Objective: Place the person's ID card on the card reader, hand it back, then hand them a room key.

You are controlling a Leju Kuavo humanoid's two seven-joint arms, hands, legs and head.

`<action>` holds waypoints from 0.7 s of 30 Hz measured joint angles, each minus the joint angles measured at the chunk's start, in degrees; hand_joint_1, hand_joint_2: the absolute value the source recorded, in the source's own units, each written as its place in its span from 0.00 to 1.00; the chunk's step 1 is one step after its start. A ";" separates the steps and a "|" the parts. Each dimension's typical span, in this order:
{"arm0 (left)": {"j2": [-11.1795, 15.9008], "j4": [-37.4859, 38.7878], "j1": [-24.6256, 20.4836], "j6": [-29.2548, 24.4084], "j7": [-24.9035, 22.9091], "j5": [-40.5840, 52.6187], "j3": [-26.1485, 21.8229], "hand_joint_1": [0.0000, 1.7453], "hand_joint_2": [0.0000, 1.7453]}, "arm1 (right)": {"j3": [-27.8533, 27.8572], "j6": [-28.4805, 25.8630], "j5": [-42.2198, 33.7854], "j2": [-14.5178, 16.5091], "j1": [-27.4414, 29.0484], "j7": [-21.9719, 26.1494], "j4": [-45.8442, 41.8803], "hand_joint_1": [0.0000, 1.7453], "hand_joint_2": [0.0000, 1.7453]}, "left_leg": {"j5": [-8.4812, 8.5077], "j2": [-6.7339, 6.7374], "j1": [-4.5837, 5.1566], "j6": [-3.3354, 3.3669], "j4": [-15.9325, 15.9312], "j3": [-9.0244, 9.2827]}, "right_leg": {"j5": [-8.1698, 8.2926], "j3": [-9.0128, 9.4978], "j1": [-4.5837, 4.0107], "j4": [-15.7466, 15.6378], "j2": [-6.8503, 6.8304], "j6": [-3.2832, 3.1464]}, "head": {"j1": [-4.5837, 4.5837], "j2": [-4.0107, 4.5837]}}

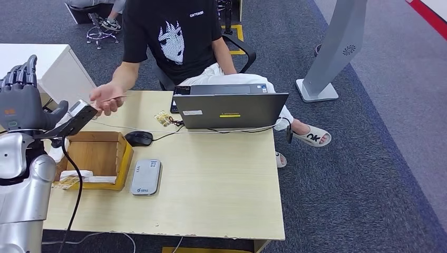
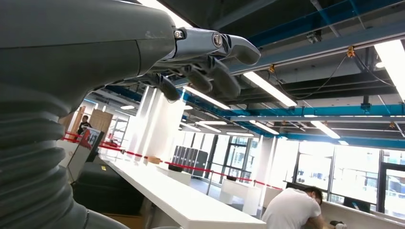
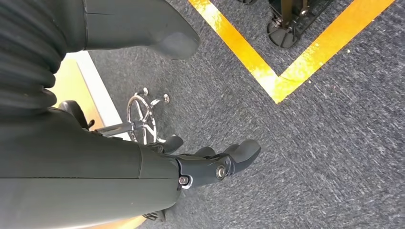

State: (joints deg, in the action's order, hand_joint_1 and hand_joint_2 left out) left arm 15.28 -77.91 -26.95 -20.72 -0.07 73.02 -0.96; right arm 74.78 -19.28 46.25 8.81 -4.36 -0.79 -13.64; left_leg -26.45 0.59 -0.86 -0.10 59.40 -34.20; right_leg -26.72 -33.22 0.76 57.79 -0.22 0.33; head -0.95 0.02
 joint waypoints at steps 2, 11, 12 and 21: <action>-0.02 0.07 0.02 -0.01 0.00 0.01 0.00 0.00 1.00 | -0.02 0.00 0.00 -0.01 0.00 0.00 0.00 0.00 1.00 | 0.00 0.00 0.00 0.00 0.00 0.00 | 0.00 0.00 0.00 0.00 0.00 0.00 | 0.00 0.00; -0.02 0.17 0.23 -0.03 0.00 0.00 0.00 0.00 1.00 | -0.03 0.00 0.00 0.01 0.01 0.00 0.00 0.00 1.00 | 0.00 0.00 0.00 0.00 0.00 0.00 | 0.00 0.00 0.00 0.00 0.00 0.00 | -0.01 0.00; -0.02 0.17 0.41 -0.11 0.01 -0.01 0.00 0.00 1.00 | -0.03 0.00 0.00 0.02 0.01 0.00 0.00 0.00 1.00 | 0.00 0.00 0.00 0.00 0.00 0.00 | 0.00 0.00 0.00 0.00 0.00 0.00 | -0.01 0.00; -1.26 -6.69 16.12 -13.76 5.99 -4.28 -0.27 0.00 1.00 | 0.21 -1.18 -1.19 0.21 0.20 -0.42 0.13 0.00 1.00 | -0.22 0.44 0.06 -0.03 -0.03 0.13 | -0.08 0.01 0.06 0.00 0.42 0.03 | -0.04 0.00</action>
State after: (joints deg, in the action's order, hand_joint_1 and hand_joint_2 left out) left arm 14.02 -84.61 -10.83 -34.48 5.93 68.74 -1.23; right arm 75.00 -20.45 45.06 9.03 -4.16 -1.20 -13.51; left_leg -26.67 1.03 -0.80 -0.13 59.37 -34.07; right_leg -26.80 -33.20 0.82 57.79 0.19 0.36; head -0.99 0.02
